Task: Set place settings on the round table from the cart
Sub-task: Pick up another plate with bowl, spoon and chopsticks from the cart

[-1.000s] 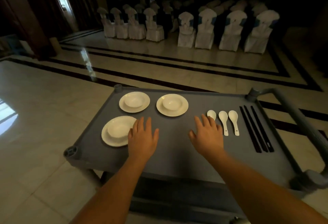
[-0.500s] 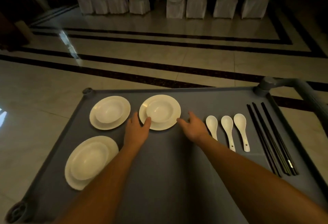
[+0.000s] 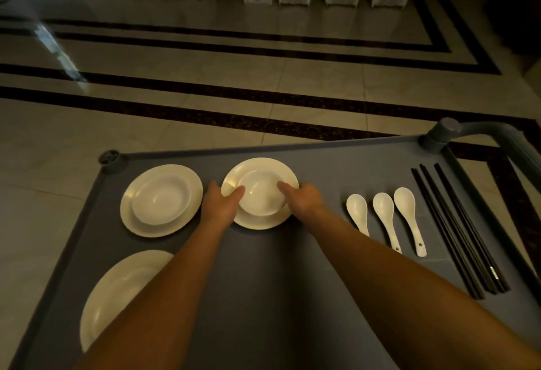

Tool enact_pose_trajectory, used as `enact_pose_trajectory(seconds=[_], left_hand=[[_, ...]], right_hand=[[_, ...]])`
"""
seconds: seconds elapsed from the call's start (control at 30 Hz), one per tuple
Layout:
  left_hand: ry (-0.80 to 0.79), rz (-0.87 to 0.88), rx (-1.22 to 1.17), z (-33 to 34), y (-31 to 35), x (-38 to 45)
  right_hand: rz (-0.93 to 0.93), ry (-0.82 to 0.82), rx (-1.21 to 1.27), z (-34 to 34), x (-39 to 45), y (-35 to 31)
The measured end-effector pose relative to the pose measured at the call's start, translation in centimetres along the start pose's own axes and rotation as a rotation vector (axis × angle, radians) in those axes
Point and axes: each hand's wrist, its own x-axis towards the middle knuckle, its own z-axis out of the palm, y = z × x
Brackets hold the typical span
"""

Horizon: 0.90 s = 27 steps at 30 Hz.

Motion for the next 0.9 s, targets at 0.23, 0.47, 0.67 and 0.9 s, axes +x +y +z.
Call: enact_pose_trajectory(seconds=[0.23,0.47,0.67,0.9], left_hand=[[-0.063,-0.023,-0.036,-0.4,-0.2,-1.1],[-0.171,-0.044,-0.036,-0.3,-1.1,-4.3],[-0.297,-0.066,-0.041,0.1,-2.2,-7.6],[-0.345,-0.061,-0.053,1.0,-3.8,-11.3]], right_hand=[[0.018,0.043,-0.006,-0.3,-1.0,1.1],[0.018,0.044,-0.044,-2.3,-3.7,3.9],[0.010,0.047,-0.004,-4.0,-6.0,6.6],[-0.048,0.008,-0.011,-6.0,-8.2,9.8]])
